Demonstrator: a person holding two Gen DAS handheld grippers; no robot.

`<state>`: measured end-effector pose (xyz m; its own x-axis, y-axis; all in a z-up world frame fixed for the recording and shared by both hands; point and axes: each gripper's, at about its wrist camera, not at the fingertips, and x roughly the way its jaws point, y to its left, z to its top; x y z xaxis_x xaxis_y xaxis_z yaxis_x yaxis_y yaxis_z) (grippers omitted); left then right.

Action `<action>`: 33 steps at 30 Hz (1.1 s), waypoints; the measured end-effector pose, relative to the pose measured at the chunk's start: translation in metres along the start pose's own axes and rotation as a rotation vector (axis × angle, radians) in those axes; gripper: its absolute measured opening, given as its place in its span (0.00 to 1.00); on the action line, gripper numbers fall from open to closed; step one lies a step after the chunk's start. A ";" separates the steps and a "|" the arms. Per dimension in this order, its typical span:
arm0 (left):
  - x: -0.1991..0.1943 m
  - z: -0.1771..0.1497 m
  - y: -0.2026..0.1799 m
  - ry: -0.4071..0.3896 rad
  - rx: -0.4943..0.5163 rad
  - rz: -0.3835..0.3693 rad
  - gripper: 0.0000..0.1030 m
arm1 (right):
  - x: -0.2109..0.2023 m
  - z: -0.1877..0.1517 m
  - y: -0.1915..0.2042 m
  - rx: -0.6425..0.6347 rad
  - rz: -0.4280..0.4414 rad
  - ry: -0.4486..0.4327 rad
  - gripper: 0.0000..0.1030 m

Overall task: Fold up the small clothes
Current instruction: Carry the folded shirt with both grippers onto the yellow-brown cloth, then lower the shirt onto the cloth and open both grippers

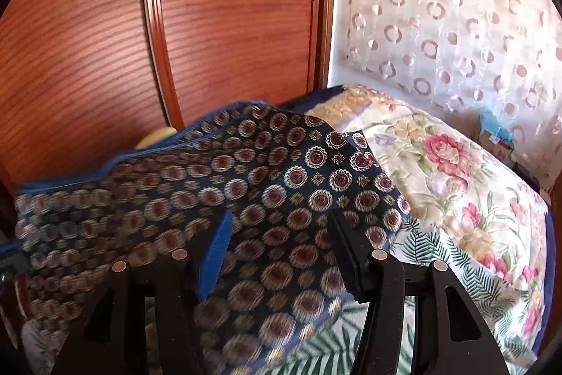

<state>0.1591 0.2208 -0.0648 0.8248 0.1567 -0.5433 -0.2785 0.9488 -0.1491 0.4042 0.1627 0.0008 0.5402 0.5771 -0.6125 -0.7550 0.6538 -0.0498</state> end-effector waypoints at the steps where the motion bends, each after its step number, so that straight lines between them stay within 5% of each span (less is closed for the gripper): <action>1: -0.005 0.001 -0.001 -0.011 0.018 0.010 0.15 | -0.009 -0.004 0.002 0.006 0.004 -0.010 0.56; 7: -0.028 0.008 -0.004 -0.052 0.045 0.015 0.50 | -0.060 -0.034 0.016 0.024 0.022 -0.048 0.56; 10: -0.037 0.010 -0.011 -0.069 0.069 0.013 0.81 | -0.090 -0.047 0.018 0.033 0.028 -0.060 0.56; 11: -0.040 0.009 -0.013 -0.080 0.077 0.021 0.83 | -0.101 -0.051 0.018 0.033 0.028 -0.063 0.56; 21: -0.069 0.003 -0.040 -0.124 0.135 0.013 0.85 | -0.187 -0.099 0.028 0.068 -0.015 -0.104 0.56; 33: -0.088 -0.023 -0.086 -0.077 0.176 -0.112 0.85 | -0.292 -0.174 0.042 0.154 -0.135 -0.139 0.65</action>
<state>0.0993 0.1191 -0.0232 0.8827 0.0612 -0.4659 -0.0978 0.9937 -0.0548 0.1501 -0.0638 0.0405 0.6862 0.5342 -0.4937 -0.6125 0.7905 0.0038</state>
